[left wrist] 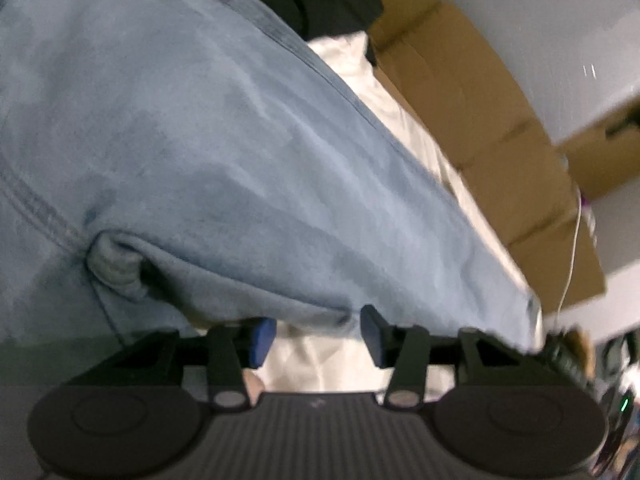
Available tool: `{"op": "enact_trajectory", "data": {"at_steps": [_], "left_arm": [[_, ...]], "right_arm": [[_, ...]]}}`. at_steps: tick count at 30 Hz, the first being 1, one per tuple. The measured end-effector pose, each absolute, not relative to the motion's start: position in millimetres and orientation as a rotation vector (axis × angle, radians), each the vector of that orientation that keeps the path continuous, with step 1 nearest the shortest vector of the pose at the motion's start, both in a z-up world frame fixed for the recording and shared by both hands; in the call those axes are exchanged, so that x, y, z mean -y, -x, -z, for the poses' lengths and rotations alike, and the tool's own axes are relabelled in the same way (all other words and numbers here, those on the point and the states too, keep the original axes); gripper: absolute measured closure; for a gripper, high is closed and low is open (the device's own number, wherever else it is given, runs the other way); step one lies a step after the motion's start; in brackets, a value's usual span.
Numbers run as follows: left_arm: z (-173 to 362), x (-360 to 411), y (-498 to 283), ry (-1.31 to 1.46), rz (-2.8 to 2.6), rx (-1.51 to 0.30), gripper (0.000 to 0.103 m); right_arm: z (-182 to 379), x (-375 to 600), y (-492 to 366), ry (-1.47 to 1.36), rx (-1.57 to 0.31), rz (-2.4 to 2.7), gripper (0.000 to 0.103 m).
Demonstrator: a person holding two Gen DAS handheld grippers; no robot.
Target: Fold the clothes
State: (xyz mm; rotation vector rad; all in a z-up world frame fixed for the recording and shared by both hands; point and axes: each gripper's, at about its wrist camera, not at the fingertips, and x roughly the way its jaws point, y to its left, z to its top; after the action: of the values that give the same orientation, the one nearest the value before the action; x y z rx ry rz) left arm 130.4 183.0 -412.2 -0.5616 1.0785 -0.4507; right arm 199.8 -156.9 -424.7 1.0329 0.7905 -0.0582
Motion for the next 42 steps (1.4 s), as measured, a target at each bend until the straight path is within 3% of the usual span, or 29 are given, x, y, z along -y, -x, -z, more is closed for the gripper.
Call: {"op": "enact_trajectory", "data": {"at_steps": [1, 2, 3, 6, 9, 16, 23, 25, 27, 30, 37, 39, 42], "left_arm": [[412.9, -184.2, -129.5, 0.592, 0.448, -1.075, 0.057], [413.7, -185.4, -128.6, 0.621, 0.446, -1.071, 0.061], [414.1, -186.3, -127.9, 0.643, 0.443, -1.069, 0.074], [415.3, -192.3, -127.6, 0.701, 0.436, -1.085, 0.087], [413.1, -197.2, -125.9, 0.737, 0.431, -1.112, 0.092], [400.8, -190.9, -116.6, 0.559, 0.45, -1.232, 0.093], [354.1, -184.5, -115.3, 0.373, 0.508, -1.11, 0.085], [342.8, -182.6, -118.5, 0.301, 0.497, -1.058, 0.079], [332.9, -182.1, -122.5, 0.238, 0.481, -1.006, 0.079], [328.9, -183.0, -130.5, 0.148, 0.421, -0.962, 0.078], [346.1, -190.0, -138.3, 0.062, 0.354, -0.981, 0.078], [351.5, -189.6, -133.8, 0.025, 0.361, -0.99, 0.078], [358.8, -183.9, -130.3, -0.045, 0.374, -0.996, 0.078]], "right_arm": [[424.8, 158.3, -199.8, -1.037, -0.794, 0.055, 0.045], [424.4, 159.8, -199.3, -1.035, -0.799, 0.052, 0.057], [424.0, 161.5, -198.4, -1.033, -0.801, 0.047, 0.072], [420.9, 169.9, -191.6, -1.042, -0.791, 0.047, 0.098], [413.3, 172.2, -186.0, -1.035, -0.783, 0.038, 0.101], [402.1, 171.6, -171.0, -0.949, -0.853, 0.113, 0.101], [384.2, 160.9, -164.5, -0.862, -0.852, 0.071, 0.098], [380.5, 148.8, -172.9, -0.803, -0.858, 0.045, 0.095], [378.1, 135.5, -182.7, -0.735, -0.869, 0.024, 0.085], [374.5, 115.5, -197.3, -0.634, -0.885, -0.006, 0.081], [370.4, 66.6, -229.1, -0.381, -0.917, -0.077, 0.072], [371.5, 53.3, -235.2, -0.328, -0.924, -0.104, 0.062], [373.1, 31.6, -236.7, -0.179, -0.93, -0.138, 0.059]]}}
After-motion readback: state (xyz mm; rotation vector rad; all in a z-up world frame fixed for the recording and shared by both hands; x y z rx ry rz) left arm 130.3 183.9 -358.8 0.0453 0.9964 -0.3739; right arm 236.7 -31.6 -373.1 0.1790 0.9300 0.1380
